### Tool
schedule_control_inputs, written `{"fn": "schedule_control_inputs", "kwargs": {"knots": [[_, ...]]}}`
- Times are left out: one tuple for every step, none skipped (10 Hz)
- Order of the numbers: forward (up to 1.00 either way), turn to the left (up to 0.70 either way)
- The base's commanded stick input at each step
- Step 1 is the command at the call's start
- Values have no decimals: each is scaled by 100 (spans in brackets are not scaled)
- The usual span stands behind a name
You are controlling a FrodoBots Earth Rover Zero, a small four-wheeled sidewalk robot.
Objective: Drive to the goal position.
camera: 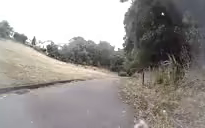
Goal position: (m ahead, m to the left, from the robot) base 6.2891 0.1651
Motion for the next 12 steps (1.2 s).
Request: {"fn": "schedule_control_inputs", "kwargs": {"knots": [[70, 0], [70, 0], [70, 0], [70, 0], [70, 0], [70, 0], [70, 0], [70, 0], [70, 14], [70, 14], [70, 14], [70, 14]]}}
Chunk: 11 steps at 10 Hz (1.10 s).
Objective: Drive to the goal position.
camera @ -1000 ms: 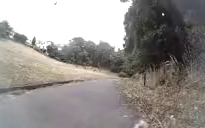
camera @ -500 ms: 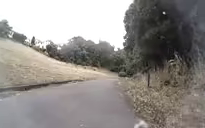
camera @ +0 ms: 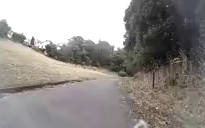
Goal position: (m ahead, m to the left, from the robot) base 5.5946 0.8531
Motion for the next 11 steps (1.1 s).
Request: {"fn": "schedule_control_inputs", "kwargs": {"knots": [[70, 14], [70, 14], [70, 14], [70, 0], [70, 0], [70, 0], [70, 0], [70, 0], [70, 0], [70, 0], [70, 0]]}}
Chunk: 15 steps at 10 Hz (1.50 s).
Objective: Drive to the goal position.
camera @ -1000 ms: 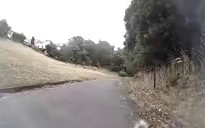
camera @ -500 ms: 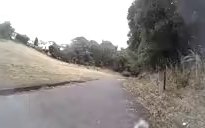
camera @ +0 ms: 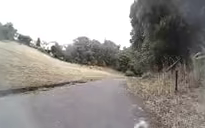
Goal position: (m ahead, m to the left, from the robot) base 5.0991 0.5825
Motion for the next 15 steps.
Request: {"fn": "schedule_control_inputs", "kwargs": {"knots": [[70, 0], [70, 0], [70, 0], [70, 0], [70, 0], [70, 0], [70, 0], [70, 0], [70, 0], [70, 0], [70, 0], [70, 0], [70, 0], [70, 0], [70, 0]]}}
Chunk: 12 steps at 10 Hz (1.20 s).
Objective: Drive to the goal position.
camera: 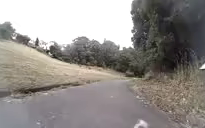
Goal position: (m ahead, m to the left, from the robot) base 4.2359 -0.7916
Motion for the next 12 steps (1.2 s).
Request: {"fn": "schedule_control_inputs", "kwargs": {"knots": [[70, 0], [70, 0], [70, 0], [70, 0], [70, 0], [70, 0], [70, 0], [70, 0], [70, 0], [70, 0], [70, 0], [70, 0]]}}
